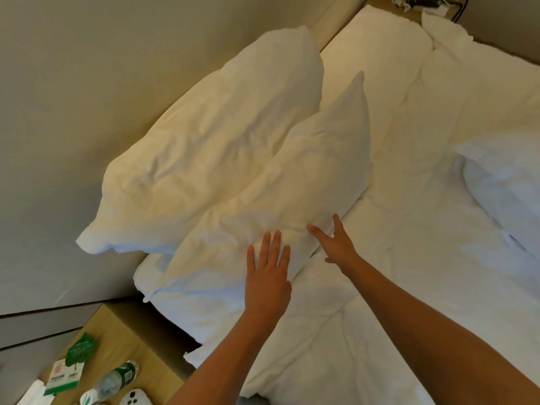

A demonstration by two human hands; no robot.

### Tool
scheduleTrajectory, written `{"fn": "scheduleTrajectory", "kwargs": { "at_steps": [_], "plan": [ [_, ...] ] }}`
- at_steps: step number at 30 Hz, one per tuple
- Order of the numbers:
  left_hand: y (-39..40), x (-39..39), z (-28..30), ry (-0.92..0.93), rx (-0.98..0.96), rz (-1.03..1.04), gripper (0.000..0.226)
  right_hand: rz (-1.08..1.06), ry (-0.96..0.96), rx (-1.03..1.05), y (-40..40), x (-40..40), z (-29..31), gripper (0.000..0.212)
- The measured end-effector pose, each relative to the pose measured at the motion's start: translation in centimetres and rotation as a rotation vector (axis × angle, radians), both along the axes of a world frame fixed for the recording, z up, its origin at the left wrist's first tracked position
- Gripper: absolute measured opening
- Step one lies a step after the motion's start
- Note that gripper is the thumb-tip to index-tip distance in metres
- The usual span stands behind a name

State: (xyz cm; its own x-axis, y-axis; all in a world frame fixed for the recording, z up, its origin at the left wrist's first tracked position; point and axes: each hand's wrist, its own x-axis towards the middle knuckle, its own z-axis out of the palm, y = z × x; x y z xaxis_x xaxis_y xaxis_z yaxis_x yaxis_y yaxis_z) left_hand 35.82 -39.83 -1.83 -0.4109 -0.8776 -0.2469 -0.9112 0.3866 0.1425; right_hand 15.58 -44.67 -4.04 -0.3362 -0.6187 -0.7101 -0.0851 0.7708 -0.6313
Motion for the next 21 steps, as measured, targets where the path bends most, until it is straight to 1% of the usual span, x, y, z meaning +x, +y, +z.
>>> {"fn": "scheduleTrajectory", "kwargs": {
  "at_steps": [2,5,7,10,15,18,21],
  "plan": [
    [-0.8,1.2,-1.0,0.000,-0.038,-0.019,0.092,-0.093,-0.138,0.043,-1.2,1.1,-0.7,0.114],
    [-3.3,3.6,-2.5,0.021,-0.130,-0.055,0.083,-0.147,-0.192,0.024,-3.5,2.5,-2.0,0.117],
    [-5.5,5.2,-3.1,0.024,-0.170,-0.050,0.083,-0.163,-0.185,-0.002,-5.0,3.4,-2.8,0.117],
    [-8.4,7.0,-3.4,0.019,-0.182,-0.040,0.091,-0.163,-0.171,-0.050,-7.3,5.0,-3.3,0.114],
    [-12.4,9.6,-3.4,0.018,-0.213,-0.035,0.100,-0.157,-0.167,-0.094,-11.7,7.6,-2.8,0.115],
    [-13.4,10.1,-3.3,0.001,-0.191,-0.063,0.103,-0.146,-0.121,-0.044,-12.5,8.0,-2.7,0.115],
    [-12.5,9.9,-3.2,-0.016,-0.128,-0.101,0.102,-0.129,-0.076,0.035,-11.1,7.7,-2.8,0.111]
  ]
}}
